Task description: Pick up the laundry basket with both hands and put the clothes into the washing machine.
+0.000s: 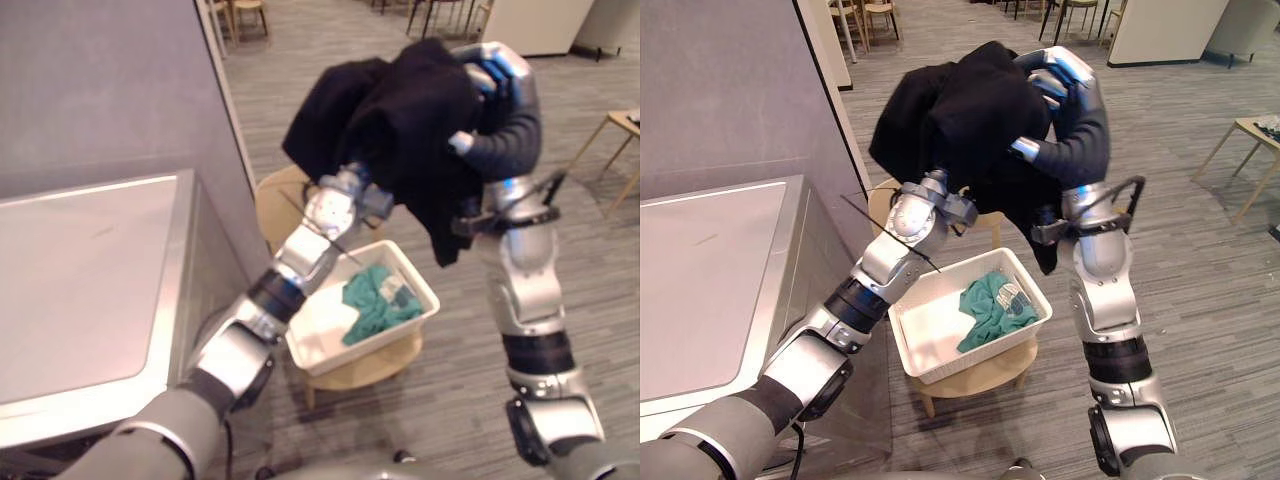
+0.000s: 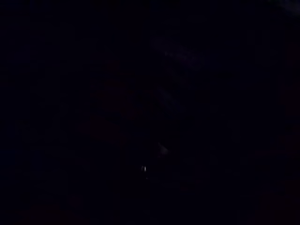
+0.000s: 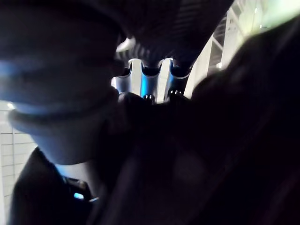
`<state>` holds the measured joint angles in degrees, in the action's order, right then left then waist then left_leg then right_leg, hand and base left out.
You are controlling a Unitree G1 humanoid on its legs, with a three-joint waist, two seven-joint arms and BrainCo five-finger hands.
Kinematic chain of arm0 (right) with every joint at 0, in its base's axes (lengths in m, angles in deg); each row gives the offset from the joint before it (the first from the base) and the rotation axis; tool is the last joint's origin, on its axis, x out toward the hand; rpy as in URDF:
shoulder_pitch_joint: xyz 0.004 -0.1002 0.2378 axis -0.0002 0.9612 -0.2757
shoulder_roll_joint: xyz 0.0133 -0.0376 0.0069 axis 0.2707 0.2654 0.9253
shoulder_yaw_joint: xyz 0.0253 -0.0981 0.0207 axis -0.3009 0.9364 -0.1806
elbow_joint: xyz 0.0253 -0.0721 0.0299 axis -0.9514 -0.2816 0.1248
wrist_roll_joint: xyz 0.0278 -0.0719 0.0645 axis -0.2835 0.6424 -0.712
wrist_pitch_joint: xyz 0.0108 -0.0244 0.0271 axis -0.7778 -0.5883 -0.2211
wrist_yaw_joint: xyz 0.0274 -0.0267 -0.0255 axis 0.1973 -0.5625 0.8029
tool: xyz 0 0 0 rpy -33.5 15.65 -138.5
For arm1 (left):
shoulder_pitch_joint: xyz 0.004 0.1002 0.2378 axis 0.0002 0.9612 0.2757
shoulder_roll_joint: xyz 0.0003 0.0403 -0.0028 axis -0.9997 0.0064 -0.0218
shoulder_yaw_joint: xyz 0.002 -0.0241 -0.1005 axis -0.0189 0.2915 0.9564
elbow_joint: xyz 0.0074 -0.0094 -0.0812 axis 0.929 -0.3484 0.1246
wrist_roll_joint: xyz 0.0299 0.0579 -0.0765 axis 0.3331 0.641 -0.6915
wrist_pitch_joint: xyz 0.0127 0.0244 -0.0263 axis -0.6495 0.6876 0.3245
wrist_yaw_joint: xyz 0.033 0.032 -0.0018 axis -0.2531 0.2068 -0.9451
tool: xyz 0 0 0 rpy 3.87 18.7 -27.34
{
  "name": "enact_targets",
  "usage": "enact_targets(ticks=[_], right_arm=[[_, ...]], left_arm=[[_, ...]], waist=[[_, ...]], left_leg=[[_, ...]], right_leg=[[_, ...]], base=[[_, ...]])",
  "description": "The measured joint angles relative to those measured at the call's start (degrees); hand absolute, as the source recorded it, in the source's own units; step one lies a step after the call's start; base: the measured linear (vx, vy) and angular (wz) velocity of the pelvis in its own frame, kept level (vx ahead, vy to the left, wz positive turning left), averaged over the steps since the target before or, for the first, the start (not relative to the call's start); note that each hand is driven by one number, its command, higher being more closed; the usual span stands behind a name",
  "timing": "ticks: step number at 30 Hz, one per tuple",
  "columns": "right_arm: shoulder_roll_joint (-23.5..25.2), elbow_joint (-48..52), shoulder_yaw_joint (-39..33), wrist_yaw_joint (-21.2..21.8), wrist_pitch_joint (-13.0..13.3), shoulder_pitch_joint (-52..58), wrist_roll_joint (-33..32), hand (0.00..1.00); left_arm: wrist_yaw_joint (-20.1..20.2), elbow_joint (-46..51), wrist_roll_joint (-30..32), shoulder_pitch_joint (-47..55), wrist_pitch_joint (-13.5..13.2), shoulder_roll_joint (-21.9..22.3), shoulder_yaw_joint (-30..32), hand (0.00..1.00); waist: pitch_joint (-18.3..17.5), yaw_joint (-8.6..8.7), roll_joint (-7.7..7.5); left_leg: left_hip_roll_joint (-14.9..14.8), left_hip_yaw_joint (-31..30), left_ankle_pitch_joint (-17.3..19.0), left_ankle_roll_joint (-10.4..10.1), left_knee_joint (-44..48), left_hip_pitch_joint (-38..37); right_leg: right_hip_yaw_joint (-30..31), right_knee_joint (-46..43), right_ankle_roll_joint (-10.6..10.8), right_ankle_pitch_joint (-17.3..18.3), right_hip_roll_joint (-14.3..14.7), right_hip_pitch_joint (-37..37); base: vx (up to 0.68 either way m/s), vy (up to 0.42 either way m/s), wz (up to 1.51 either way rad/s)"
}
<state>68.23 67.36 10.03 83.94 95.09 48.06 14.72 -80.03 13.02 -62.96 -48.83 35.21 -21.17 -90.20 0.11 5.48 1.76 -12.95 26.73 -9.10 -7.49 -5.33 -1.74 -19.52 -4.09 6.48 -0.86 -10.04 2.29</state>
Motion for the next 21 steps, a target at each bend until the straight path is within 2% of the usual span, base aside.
enact_targets(ticks=[2, 5, 8, 11, 17, 19, 21], right_arm=[[0.04, -0.1, -6.65, -0.2, -0.81, 6.88, 0.24, 0.0], [0.14, -0.08, -12.56, -0.4, -1.12, 12.7, 0.65, 0.0], [2.47, 0.21, -18.42, -0.32, -1.06, 18.68, 0.71, 0.0], [6.64, 1.14, -20.09, 0.07, -1.06, 24.98, 0.78, 0.0], [16.3, -0.12, -19.88, 0.32, -1.15, 35.76, 0.89, 0.0], [19.53, -3.48, -18.95, 1.21, -1.42, 39.01, 1.1, 0.0], [22.72, -7.06, -17.59, 1.3, -1.64, 42.3, 1.62, 0.0]], left_arm=[[0.63, 4.03, 1.13, 2.99, -1.12, -2.93, 5.05, 1.0], [0.7, 7.43, 2.35, 6.99, -2.55, -6.52, 10.45, 1.0], [0.72, 9.71, 2.36, 12.97, -2.93, -9.1, 16.93, 1.0], [0.73, 13.86, 2.36, 19.34, -3.23, -9.45, 21.32, 1.0], [1.55, 22.33, 2.32, 28.16, -4.01, -9.13, 24.27, 1.0], [2.32, 26.32, 2.36, 32.06, -4.52, -7.36, 24.68, 1.0], [3.32, 31.66, 2.37, 37.68, -4.98, -3.66, 25.54, 1.0]], waist=[[0.0, -0.01, 0.02], [0.0, 0.12, 0.03], [-0.01, 0.23, 0.04], [-0.02, 0.21, 0.05], [-0.09, 0.21, 0.17], [-0.2, 0.14, 0.38], [-0.27, 0.18, 0.91]], left_leg=[[-0.02, 0.0, 0.01, -0.01, 0.0, 0.03], [-0.01, 0.04, 0.02, -0.02, 0.0, 0.02], [0.0, 0.11, 0.05, -0.06, 0.0, -0.01], [0.02, 0.19, 0.2, -0.25, 0.01, 0.01], [0.09, 0.13, 0.25, -0.27, 0.01, 0.04], [0.09, 0.07, 0.3, -0.24, 0.01, 0.06], [0.06, -0.01, 0.65, -0.33, 0.01, 0.04]], right_leg=[[0.01, 0.04, 0.0, 0.0, 0.02, 0.03], [0.11, 0.15, 0.03, -0.02, 0.03, 0.05], [0.32, 0.18, 0.06, -0.04, 0.05, 0.16], [0.6, 0.18, 0.08, -0.05, 0.04, 0.42], [0.68, 0.18, 0.13, -0.08, -0.03, 0.51], [0.66, 0.18, 0.14, -0.07, -0.05, 0.51], [0.63, 0.22, 0.2, -0.03, -0.04, 0.49]], base=[[0.0, 0.0, 0.0], [0.0, 0.0, 0.0], [0.01, 0.002, -0.01], [0.03, 0.009, -0.04], [0.0, 0.002, -0.01], [0.0, 0.0, 0.0], [0.0, 0.0, 0.0]])
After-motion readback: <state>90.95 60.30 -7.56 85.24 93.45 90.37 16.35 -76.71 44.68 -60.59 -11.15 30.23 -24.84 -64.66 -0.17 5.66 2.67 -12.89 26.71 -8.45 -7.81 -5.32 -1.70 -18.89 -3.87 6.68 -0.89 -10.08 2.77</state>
